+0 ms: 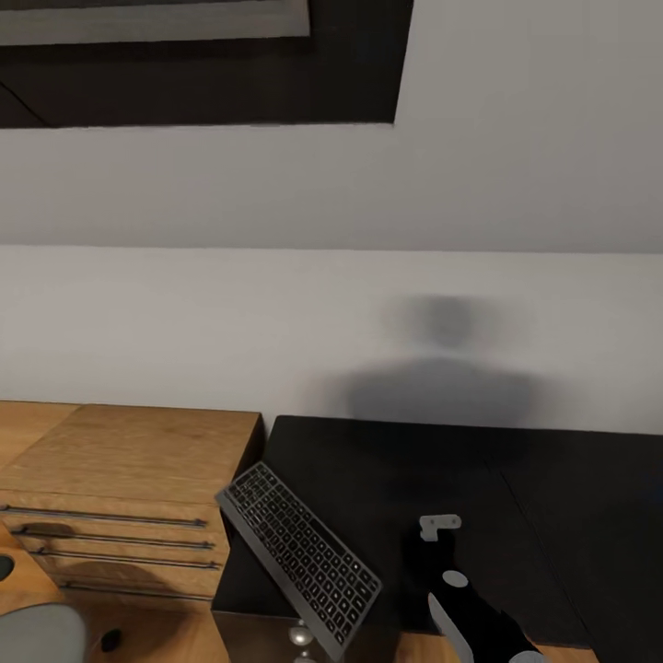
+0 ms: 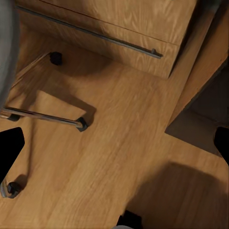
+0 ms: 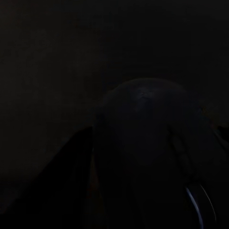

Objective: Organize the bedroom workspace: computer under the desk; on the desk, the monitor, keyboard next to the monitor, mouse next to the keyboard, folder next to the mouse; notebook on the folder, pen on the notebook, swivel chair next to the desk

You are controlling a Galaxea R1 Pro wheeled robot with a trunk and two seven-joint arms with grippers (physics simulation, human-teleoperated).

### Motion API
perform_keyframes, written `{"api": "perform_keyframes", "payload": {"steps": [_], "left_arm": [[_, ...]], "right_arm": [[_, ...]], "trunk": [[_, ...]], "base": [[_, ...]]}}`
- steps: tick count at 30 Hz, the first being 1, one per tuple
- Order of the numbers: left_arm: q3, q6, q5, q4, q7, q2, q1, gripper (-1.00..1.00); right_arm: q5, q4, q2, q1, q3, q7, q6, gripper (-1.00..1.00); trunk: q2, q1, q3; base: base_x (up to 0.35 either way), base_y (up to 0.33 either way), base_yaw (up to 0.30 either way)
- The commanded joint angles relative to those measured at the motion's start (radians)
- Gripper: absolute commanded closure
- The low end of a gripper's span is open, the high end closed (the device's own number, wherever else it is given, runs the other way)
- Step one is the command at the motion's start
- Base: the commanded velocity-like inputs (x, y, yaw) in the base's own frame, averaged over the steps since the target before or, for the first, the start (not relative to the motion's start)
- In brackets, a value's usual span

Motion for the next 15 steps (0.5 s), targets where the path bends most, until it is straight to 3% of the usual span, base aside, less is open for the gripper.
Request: {"api": "perform_keyframes", "payload": {"steps": [1, 6, 12, 15], "left_arm": [[-0.001, -0.003, 0.006, 0.0, 0.002, 0.0, -0.001, -1.0], [-0.001, -0.002, 0.008, -0.001, 0.005, 0.001, -0.001, -1.0], [0.006, 0.001, 0.013, -0.04, 0.007, 0.001, -0.001, -1.0], [0.008, 0.002, 0.014, -0.053, 0.008, 0.002, -0.001, -1.0]], "right_arm": [[-0.012, 0.001, -0.001, -0.002, 0.008, -0.005, -0.005, 1.0], [-0.013, 0.003, -0.001, -0.002, 0.006, 0.02, -0.005, 1.0], [-0.018, 0.003, -0.002, -0.002, 0.005, 0.106, -0.005, 1.0], [-0.021, -0.002, -0.001, -0.002, 0.004, 0.11, -0.006, 1.0]], "trunk": [[-0.001, 0.001, -0.002], [-0.001, 0.001, -0.002], [-0.001, 0.001, -0.002], [-0.022, 0.012, -0.011]], "base": [[0.246, 0.111, 0.0], [0.093, 0.044, 0.0], [0.013, 0.006, 0.0], [0.0, 0.0, 0.0]]}}
